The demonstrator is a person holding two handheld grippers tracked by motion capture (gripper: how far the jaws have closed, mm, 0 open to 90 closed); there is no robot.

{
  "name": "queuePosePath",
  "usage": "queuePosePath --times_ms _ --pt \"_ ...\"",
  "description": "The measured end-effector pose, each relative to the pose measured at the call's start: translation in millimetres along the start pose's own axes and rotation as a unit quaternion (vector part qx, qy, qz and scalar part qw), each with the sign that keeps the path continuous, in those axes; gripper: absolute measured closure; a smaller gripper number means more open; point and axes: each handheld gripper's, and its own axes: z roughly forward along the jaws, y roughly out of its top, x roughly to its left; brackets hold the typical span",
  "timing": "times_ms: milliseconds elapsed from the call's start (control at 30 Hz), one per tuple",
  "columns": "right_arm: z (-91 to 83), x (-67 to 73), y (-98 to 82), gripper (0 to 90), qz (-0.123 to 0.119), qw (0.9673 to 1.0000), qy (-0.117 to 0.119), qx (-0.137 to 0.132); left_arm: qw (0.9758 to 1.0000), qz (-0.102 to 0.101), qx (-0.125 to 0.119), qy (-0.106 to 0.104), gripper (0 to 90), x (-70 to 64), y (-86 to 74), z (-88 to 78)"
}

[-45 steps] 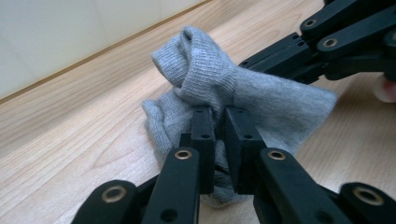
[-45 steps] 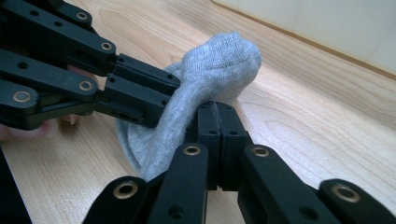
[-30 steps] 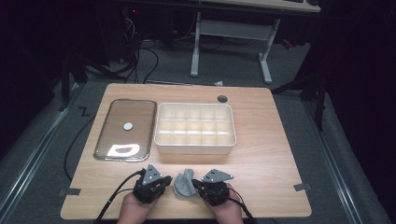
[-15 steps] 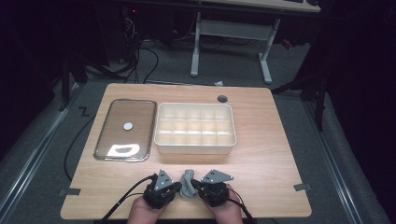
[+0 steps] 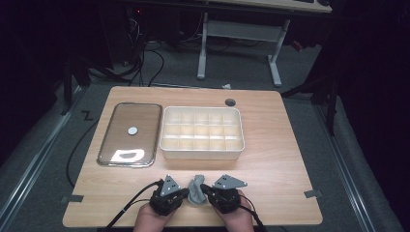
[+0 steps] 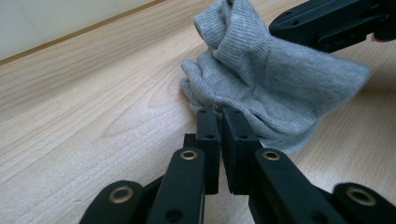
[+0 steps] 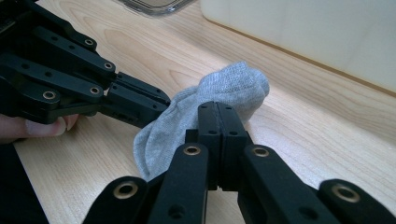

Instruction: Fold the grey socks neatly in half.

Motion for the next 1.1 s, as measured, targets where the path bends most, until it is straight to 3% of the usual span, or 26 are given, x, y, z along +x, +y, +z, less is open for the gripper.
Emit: queuePosePath --times_ms 233,500,600,767,933,1100 --pt "3.0 6.2 0.7 90.0 -0.01 1.0 0.001 0.002 1.0 -0.004 -0.007 -0.004 86.9 -2.9 1.4 4.4" --pt "7.4 0.0 6.9 90.0 -0.008 0.9999 -0.011 0.001 0.9998 0.008 -0.016 -0.007 89.2 -7.8 9.0 15.1" --pt "5.0 1.6 6.2 90.0 -0.011 0.9997 -0.02 -0.003 0.9997 0.016 -0.015 -0.006 89.3 -10.6 8.8 15.5" --pt "4.3 5.7 4.3 90.0 -0.016 0.9998 -0.015 0.0 0.9997 0.02 -0.014 -0.01 89.3 -11.8 9.0 15.8" --pt "9.9 5.6 -0.7 90.0 -0.015 0.9997 -0.009 0.018 0.9998 0.016 -0.012 -0.01 80.6 -6.0 8.7 12.0" --pt "13.6 6.9 -3.1 90.0 -0.015 0.9997 -0.002 0.017 0.9993 0.001 -0.038 -0.002 80.5 5.8 10.4 -1.4"
